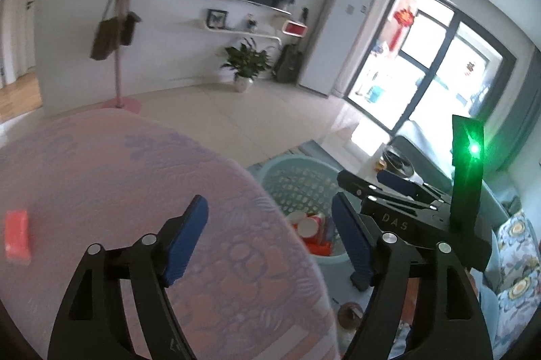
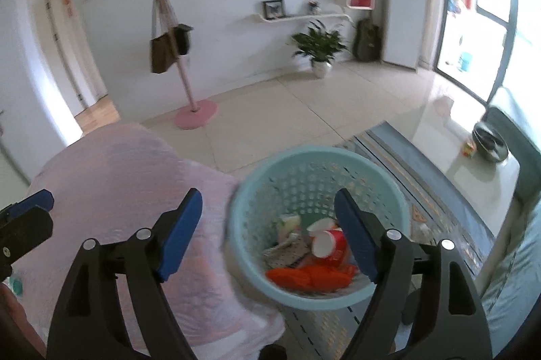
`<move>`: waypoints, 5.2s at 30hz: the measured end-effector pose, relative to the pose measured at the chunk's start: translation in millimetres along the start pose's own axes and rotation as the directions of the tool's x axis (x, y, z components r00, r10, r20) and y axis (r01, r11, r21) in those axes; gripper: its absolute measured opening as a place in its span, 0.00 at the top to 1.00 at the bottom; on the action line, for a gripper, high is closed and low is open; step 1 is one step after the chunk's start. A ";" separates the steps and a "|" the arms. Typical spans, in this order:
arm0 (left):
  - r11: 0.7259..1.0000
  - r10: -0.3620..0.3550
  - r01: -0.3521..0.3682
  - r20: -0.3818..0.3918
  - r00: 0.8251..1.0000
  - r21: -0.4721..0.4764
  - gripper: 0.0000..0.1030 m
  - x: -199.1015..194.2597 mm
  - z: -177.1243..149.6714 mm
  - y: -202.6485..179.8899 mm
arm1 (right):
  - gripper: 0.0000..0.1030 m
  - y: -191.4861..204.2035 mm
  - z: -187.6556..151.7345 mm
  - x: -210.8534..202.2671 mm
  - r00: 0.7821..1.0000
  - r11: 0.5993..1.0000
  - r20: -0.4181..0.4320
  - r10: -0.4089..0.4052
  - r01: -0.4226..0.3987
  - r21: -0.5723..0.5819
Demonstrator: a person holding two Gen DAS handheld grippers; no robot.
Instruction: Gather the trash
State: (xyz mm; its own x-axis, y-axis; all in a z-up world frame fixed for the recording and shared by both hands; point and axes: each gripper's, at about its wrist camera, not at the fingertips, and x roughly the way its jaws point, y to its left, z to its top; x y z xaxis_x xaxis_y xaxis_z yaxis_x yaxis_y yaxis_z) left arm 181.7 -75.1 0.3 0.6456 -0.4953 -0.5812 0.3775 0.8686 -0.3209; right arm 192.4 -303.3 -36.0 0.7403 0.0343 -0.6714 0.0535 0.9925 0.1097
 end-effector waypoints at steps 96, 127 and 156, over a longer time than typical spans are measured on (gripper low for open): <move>0.992 0.121 -0.124 0.121 0.985 0.020 0.54 -66.0 -9.7 -17.3 | 0.57 29.7 -12.4 -52.6 0.986 1.000 0.166 0.007 -0.008 0.006; 0.995 0.011 -0.002 -0.088 0.996 0.104 0.18 125.5 3.5 -59.1 | 0.44 -110.9 -32.1 33.3 0.986 0.958 -0.064 -0.156 0.167 0.235; 0.920 0.376 -0.391 0.338 0.863 -0.025 0.14 -33.4 -64.2 -13.6 | 0.22 8.0 -45.6 -77.4 0.927 0.994 0.357 -0.113 0.109 0.032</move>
State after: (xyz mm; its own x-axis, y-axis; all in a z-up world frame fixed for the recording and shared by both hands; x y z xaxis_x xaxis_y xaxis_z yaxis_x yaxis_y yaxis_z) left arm 112.3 -69.6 -23.9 0.9235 -0.1050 -0.3691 0.0784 0.9932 -0.0863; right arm 105.0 -292.7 -16.6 0.9195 -0.1225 -0.3736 0.1552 0.9861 0.0587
